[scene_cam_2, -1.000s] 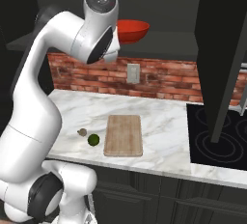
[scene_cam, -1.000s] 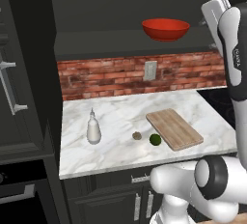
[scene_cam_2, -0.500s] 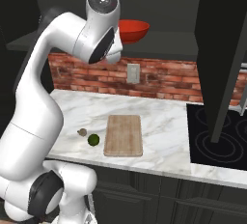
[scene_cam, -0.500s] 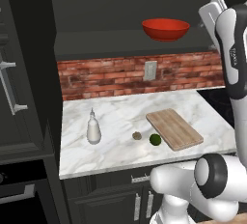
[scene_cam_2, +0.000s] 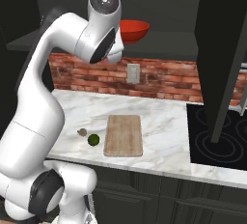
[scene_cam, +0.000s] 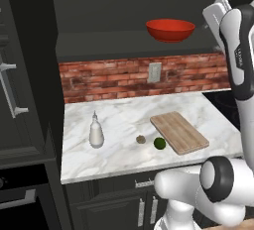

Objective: Open the cabinet. Place the bowl and condiment on the counter. Then place the lime and garlic on the cutting board.

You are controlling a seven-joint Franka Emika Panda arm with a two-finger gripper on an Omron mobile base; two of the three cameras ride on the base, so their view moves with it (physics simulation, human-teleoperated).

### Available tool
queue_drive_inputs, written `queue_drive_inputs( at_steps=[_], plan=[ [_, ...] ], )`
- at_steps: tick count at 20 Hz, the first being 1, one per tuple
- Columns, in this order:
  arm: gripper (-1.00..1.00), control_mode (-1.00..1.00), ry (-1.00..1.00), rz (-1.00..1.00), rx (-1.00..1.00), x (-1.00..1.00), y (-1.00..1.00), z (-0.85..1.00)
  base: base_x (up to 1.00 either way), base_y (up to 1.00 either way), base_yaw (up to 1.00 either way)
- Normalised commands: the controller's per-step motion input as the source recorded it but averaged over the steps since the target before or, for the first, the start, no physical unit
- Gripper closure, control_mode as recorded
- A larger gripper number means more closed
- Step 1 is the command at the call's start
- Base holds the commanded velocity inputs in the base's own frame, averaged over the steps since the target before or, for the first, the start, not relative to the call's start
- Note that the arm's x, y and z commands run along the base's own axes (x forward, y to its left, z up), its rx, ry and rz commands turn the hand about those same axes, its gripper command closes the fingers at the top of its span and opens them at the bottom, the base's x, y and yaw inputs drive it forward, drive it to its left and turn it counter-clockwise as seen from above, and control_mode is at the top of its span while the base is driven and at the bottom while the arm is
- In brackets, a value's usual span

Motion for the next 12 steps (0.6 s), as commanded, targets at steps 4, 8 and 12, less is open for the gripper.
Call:
queue_drive_inputs(
  at_steps=[4, 8, 12],
  plan=[
    [-1.00, -1.00, 0.00, 0.01, 0.00, 0.18, 0.00, 0.00, 0.00, 0.00, 0.00],
    [-1.00, -1.00, 0.00, 0.01, 0.00, 0.19, 0.00, 0.00, 0.00, 0.00, 0.00],
    [-1.00, -1.00, 0.00, 0.01, -0.01, 0.17, 0.00, 0.00, 0.00, 0.00, 0.00]
  ],
)
